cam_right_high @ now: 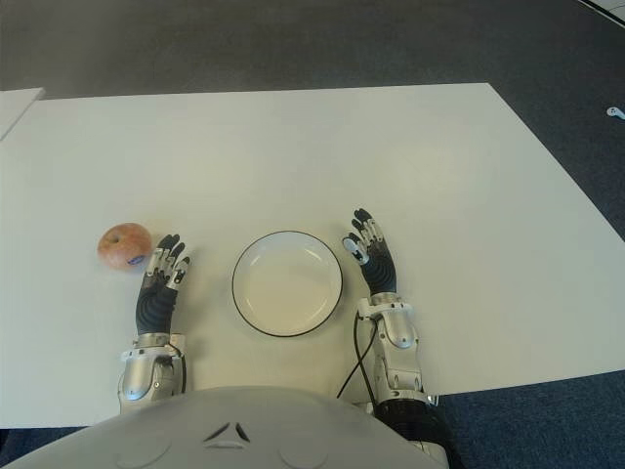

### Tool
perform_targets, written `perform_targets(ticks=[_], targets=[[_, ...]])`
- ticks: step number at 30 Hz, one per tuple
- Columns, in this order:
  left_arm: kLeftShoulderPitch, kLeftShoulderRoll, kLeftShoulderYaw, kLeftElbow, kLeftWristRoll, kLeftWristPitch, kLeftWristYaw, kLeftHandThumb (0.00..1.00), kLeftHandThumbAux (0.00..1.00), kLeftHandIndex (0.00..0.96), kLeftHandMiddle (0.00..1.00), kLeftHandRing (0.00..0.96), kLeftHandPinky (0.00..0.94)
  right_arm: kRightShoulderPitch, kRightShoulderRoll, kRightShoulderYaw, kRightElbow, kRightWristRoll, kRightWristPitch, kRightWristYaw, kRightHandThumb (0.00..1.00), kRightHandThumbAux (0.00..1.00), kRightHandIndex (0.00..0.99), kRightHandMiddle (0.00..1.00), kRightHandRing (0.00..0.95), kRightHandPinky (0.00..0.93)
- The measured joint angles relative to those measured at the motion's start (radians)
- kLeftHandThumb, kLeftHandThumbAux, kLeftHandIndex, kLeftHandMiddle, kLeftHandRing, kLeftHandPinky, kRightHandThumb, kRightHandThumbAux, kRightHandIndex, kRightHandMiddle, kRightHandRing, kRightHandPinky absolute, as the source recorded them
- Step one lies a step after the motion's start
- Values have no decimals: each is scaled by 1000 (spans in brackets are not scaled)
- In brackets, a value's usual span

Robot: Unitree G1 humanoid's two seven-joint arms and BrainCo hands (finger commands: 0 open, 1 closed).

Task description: Put the apples into the plate.

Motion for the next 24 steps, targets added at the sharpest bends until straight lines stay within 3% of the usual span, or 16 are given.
perform_targets(ticks=[24], targets=[[5, 1, -2, -7, 21, 3, 0, 110, 570, 14, 0, 0, 0, 1, -1, 0, -2, 0, 0, 1, 142, 511, 0, 45, 13, 9]])
